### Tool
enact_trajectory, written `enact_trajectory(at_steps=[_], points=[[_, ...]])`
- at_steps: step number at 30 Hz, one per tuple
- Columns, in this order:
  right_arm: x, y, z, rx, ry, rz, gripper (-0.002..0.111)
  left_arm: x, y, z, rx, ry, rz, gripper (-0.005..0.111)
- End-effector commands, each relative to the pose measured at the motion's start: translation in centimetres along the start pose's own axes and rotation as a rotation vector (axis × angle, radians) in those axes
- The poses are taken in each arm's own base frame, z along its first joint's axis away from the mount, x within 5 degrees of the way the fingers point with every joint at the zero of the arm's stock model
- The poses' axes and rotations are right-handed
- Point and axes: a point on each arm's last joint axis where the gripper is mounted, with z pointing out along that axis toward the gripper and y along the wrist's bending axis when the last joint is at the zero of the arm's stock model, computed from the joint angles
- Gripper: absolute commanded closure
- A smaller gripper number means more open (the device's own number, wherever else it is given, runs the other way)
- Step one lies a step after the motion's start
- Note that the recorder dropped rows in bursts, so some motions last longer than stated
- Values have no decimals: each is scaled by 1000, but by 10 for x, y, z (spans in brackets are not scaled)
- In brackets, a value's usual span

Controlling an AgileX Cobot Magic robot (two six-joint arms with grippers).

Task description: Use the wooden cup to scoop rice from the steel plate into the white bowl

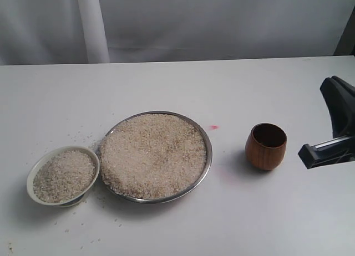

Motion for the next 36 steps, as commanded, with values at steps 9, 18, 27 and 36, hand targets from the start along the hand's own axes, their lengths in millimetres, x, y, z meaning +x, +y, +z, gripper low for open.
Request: enact_trajectory(at_steps=[9, 18, 27, 36], points=[[-3, 0, -2, -3, -27, -7, 108, 0, 0, 0, 6, -5, 2, 107], [-5, 0, -9, -27, 42, 29, 108, 0, 0, 0, 6, -5, 2, 107], [-39, -15, -69, -80, -4, -51, 108, 0, 0, 0, 6, -5, 2, 107], [-42, -20, -90, -41, -18, -41, 108, 0, 0, 0, 6, -5, 2, 107]])
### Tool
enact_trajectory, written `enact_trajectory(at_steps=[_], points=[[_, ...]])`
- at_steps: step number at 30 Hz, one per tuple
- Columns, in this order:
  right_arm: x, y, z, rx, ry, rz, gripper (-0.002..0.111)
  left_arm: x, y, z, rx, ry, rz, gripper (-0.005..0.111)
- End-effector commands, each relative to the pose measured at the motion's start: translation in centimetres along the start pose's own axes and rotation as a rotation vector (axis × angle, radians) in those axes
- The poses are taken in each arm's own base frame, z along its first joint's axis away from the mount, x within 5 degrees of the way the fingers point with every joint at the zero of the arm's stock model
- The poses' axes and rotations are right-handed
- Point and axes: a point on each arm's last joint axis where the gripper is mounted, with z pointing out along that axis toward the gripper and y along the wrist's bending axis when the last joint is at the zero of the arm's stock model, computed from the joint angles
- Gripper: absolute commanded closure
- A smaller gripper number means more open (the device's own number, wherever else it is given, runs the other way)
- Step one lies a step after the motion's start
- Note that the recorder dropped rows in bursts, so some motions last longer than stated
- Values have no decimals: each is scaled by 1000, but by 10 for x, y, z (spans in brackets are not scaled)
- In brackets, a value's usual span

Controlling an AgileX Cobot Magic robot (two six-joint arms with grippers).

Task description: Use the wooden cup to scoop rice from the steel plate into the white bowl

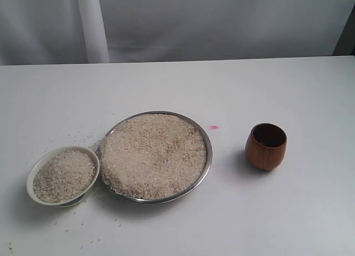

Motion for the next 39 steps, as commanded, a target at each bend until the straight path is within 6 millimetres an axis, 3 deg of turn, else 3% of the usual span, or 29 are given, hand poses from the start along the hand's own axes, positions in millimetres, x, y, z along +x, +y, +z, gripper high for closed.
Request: enact_trajectory(at_steps=[1, 11, 15, 23, 25, 39], points=[[5, 1, -1, -12, 46, -10, 108, 0, 0, 0, 6, -5, 2, 107], [3, 3, -14, -21, 9, -29, 108, 0, 0, 0, 6, -5, 2, 107], [13, -1, -21, 49, 103, -2, 108, 0, 0, 0, 6, -5, 2, 107], [41, 2, -24, 43, 132, 26, 108, 0, 0, 0, 6, -5, 2, 107], [38, 3, -23, 41, 107, 29, 108, 0, 0, 0, 6, -5, 2, 107], [61, 0, -29, 70, 366, 28, 108, 0, 0, 0, 6, -5, 2, 107]])
